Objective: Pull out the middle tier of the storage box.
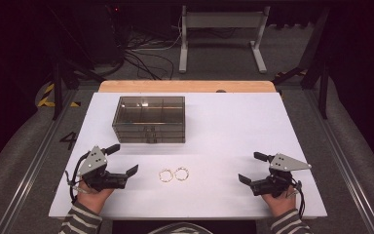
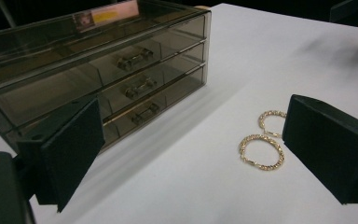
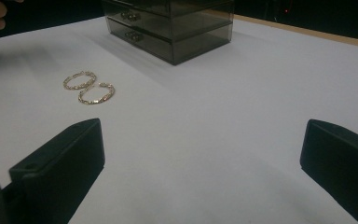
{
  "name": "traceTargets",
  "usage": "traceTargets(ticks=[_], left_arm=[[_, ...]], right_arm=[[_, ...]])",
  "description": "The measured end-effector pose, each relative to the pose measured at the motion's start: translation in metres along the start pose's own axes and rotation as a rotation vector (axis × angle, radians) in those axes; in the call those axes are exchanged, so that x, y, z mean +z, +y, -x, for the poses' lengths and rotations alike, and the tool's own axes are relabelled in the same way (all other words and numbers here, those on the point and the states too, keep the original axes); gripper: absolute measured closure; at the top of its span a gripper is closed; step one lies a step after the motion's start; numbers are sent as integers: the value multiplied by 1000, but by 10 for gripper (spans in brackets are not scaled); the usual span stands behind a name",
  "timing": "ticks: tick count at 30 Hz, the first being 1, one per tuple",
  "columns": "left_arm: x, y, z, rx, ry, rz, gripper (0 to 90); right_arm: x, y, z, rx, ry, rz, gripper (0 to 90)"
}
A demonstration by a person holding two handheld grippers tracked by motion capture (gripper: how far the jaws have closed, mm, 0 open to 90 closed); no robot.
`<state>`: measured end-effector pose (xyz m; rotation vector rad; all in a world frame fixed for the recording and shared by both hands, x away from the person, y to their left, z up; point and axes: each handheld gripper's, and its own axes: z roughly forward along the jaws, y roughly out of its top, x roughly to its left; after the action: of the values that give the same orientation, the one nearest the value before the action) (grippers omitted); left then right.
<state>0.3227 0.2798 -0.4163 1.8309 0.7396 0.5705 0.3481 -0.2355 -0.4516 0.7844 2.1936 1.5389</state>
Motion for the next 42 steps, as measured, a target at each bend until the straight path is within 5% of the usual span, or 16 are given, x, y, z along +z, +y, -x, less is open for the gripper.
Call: traceTargets(ticks=[26,42], left_arm=[[34,32,1,42,-79,-32,64],[50,35,-2,61,-110,-84,57]], right_arm=[[1,-1,-1,-1,3,-12,4],[2,0,-1,-2,7,-19,4]])
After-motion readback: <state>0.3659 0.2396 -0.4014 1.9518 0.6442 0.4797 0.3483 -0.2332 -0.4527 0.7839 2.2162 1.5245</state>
